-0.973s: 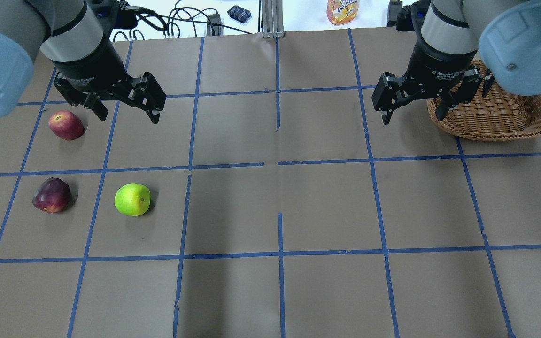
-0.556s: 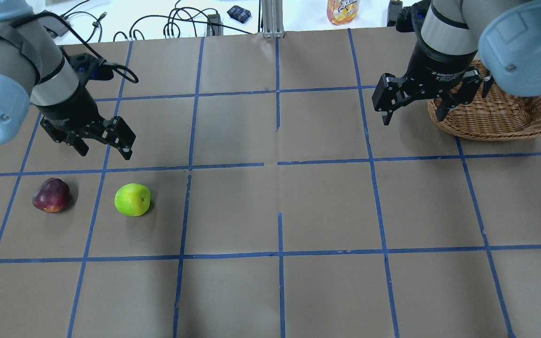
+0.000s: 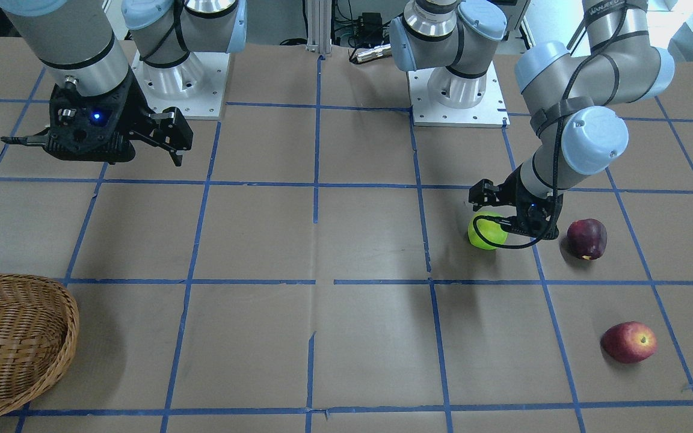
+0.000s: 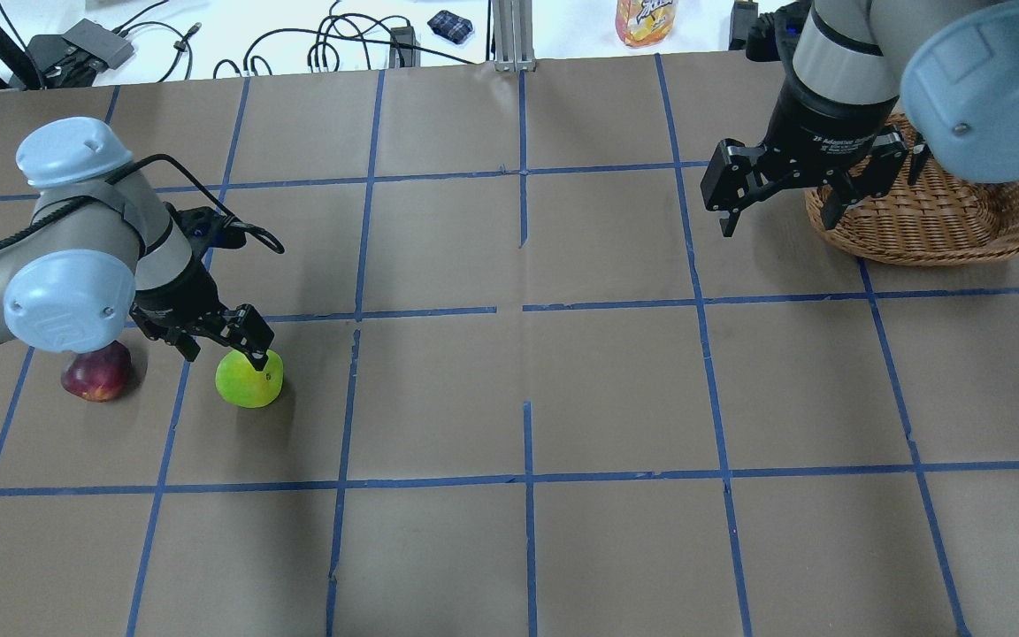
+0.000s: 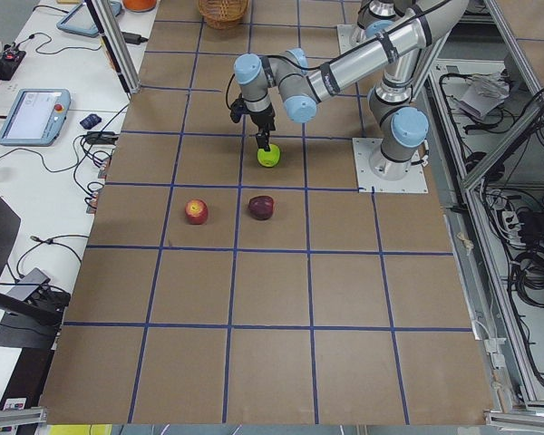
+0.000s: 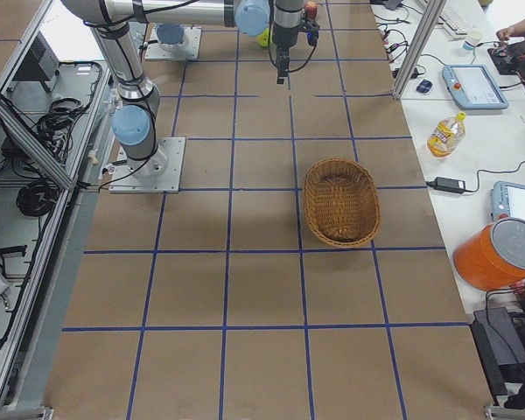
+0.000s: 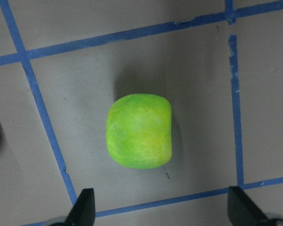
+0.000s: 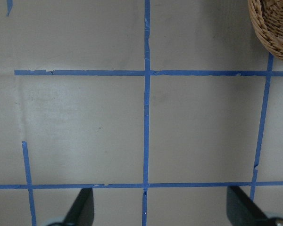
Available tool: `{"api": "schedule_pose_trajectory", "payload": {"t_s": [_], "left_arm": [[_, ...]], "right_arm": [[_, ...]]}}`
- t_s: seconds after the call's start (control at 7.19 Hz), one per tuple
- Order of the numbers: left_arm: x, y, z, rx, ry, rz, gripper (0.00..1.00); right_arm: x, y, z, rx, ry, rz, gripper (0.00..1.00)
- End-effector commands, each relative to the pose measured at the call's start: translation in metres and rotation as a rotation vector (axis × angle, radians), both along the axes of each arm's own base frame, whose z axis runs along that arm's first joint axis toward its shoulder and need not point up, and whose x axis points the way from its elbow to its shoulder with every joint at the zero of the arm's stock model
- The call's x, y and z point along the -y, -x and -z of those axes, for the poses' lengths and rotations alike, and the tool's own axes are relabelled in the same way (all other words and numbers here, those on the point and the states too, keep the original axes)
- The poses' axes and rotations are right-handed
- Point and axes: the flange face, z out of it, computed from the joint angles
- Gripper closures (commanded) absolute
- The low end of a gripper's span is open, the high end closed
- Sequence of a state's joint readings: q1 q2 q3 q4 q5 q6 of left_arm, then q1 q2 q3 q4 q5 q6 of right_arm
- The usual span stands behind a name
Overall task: Put all apples into basket
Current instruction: 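Close the left gripper around the green apple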
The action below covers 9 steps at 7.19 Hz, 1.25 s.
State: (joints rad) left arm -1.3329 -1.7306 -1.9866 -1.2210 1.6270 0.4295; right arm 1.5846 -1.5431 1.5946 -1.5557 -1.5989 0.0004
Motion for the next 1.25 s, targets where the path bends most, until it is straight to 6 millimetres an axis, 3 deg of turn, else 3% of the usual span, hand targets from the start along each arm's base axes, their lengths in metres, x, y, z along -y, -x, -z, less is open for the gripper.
{"api": "schedule_pose_trajectory", "payload": {"t_s": [0.0,0.28,0.42,0.56,0.83,0.97,1.11], "left_arm": [[0.012,-0.008,0.047,0.024,-0.056,0.017,0.00],[0.014,-0.007,0.064,0.018,-0.080,0.015,0.00],[0.014,-0.007,0.065,0.011,-0.081,0.011,0.15],[0.016,-0.007,0.062,0.012,-0.072,0.008,0.52],[0.029,0.005,0.050,-0.003,-0.033,-0.020,0.73],[0.042,0.026,0.031,-0.034,-0.001,-0.077,0.74],[0.059,0.074,0.009,-0.051,0.029,-0.156,0.74]], "right_arm": [[-0.001,0.000,0.001,0.000,-0.001,0.001,0.00],[-0.001,0.000,0.001,0.004,-0.001,0.001,0.00],[-0.001,0.000,0.001,0.000,-0.001,0.001,0.00],[-0.001,-0.001,0.001,0.010,0.000,0.002,0.00],[-0.001,-0.001,0.001,0.010,-0.001,0.002,0.00],[-0.001,-0.001,0.001,0.005,-0.001,0.003,0.00],[-0.001,0.000,0.000,0.002,0.001,0.001,0.00]]}}
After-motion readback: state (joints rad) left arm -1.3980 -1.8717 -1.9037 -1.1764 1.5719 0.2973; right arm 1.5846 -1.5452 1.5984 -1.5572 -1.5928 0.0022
